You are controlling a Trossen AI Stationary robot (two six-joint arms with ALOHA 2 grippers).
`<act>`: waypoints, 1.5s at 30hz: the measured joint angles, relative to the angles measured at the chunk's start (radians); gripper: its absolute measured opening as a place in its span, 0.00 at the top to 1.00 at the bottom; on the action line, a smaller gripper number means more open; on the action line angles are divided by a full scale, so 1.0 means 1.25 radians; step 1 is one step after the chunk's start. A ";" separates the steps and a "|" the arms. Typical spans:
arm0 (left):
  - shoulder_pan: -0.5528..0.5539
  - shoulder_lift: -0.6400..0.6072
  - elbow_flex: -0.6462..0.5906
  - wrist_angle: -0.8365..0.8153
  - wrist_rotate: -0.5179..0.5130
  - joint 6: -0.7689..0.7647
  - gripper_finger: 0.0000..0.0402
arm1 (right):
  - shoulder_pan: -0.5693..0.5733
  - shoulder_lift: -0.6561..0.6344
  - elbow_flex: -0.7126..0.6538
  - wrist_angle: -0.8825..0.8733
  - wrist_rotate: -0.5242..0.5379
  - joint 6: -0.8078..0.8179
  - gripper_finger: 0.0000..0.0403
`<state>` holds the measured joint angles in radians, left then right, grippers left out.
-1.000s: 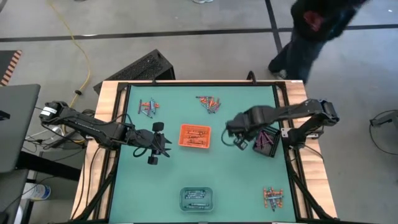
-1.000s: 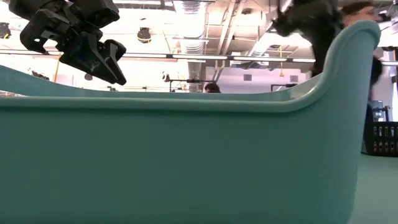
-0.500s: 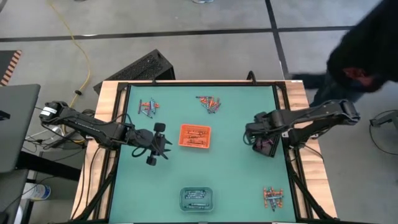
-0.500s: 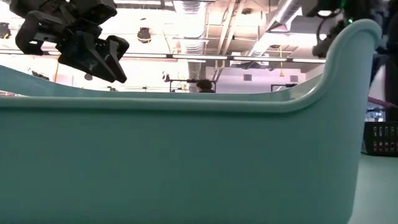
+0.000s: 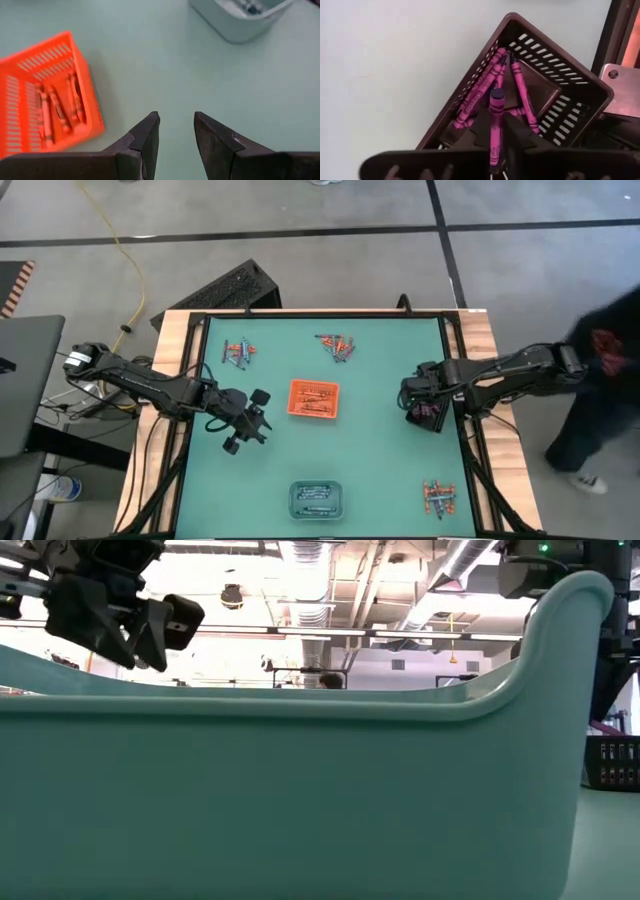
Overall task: Sort crayons
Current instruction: Put the purple crayon into the black bin, then put the blue crayon into the blue bin
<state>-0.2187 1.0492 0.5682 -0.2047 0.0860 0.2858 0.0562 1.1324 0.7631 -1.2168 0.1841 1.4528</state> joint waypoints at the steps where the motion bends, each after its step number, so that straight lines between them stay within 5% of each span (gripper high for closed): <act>1: 0.000 0.000 0.000 -0.011 0.000 0.002 0.72 | 0.001 0.000 0.000 0.001 0.000 0.000 0.88; 14: 0.000 0.000 0.000 -0.059 0.002 -0.007 0.72 | 0.002 0.000 0.015 0.000 -0.001 -0.024 0.62; 24: 0.000 0.000 0.000 -0.032 -0.001 0.003 0.72 | -0.010 0.000 0.078 0.001 0.065 -0.195 0.59; 37: 0.000 0.000 0.000 -0.003 -0.018 0.033 0.72 | -0.260 0.020 0.098 0.109 0.037 -0.590 0.59; 45: 0.000 0.000 0.000 0.001 -0.038 0.035 0.72 | -0.403 0.184 0.129 0.130 -0.022 -0.874 0.59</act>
<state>-0.2184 1.0493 0.5682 -0.2035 0.0380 0.3294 -0.4473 1.3628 0.9250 -1.0540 0.1566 0.3601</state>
